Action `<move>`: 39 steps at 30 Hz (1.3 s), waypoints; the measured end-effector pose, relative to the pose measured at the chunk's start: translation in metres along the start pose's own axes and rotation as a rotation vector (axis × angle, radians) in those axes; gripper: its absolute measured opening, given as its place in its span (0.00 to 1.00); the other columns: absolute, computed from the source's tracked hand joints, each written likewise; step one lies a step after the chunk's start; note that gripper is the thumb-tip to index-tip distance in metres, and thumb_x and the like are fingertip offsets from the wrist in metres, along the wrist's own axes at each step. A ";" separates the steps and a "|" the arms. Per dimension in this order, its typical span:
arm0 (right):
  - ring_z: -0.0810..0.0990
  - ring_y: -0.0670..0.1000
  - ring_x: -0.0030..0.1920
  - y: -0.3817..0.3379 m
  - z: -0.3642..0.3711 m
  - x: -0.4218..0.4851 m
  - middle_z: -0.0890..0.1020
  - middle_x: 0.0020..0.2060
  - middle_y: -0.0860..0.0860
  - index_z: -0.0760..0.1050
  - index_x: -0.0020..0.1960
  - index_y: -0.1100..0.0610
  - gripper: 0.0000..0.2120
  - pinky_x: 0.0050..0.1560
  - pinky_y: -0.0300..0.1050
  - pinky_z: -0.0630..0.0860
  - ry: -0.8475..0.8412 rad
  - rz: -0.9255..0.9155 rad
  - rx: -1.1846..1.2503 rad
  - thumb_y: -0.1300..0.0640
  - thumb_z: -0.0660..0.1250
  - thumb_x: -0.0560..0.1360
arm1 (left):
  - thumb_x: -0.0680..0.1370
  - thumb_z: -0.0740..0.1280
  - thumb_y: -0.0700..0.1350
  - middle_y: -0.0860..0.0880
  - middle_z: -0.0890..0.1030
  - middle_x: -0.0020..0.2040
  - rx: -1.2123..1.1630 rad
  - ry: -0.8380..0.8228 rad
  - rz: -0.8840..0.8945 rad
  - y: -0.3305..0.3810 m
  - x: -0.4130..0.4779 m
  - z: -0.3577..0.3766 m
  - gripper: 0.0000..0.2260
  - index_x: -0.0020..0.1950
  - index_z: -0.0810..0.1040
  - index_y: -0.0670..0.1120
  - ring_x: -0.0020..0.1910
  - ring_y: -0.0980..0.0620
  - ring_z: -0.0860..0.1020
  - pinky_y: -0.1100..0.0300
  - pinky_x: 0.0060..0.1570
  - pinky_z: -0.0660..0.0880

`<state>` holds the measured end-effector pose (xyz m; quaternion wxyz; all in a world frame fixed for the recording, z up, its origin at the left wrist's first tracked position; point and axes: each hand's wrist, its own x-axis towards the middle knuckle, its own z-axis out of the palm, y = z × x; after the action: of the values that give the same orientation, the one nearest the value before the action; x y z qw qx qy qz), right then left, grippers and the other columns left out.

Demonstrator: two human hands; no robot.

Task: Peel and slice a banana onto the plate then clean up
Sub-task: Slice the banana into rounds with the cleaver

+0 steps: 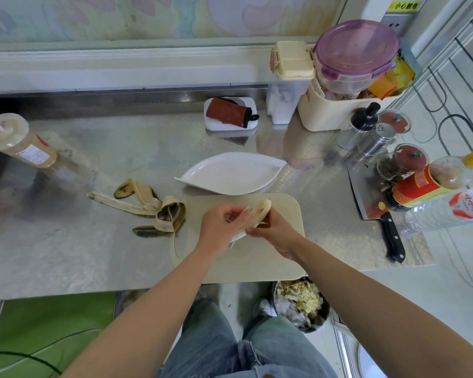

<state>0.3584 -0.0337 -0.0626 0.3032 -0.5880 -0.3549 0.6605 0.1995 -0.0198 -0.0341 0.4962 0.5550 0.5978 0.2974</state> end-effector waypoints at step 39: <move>0.79 0.54 0.45 0.000 -0.040 -0.018 0.77 0.48 0.56 0.71 0.61 0.62 0.13 0.44 0.46 0.80 0.271 0.114 0.384 0.62 0.60 0.77 | 0.72 0.73 0.44 0.48 0.76 0.37 0.900 -0.068 0.351 -0.061 -0.028 -0.001 0.05 0.41 0.82 0.43 0.34 0.52 0.73 0.59 0.32 0.74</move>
<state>0.4005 -0.0442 -0.0547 0.4167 -0.6220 -0.1449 0.6469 0.1730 -0.0592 -0.0812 0.1686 0.8164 0.5478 0.0700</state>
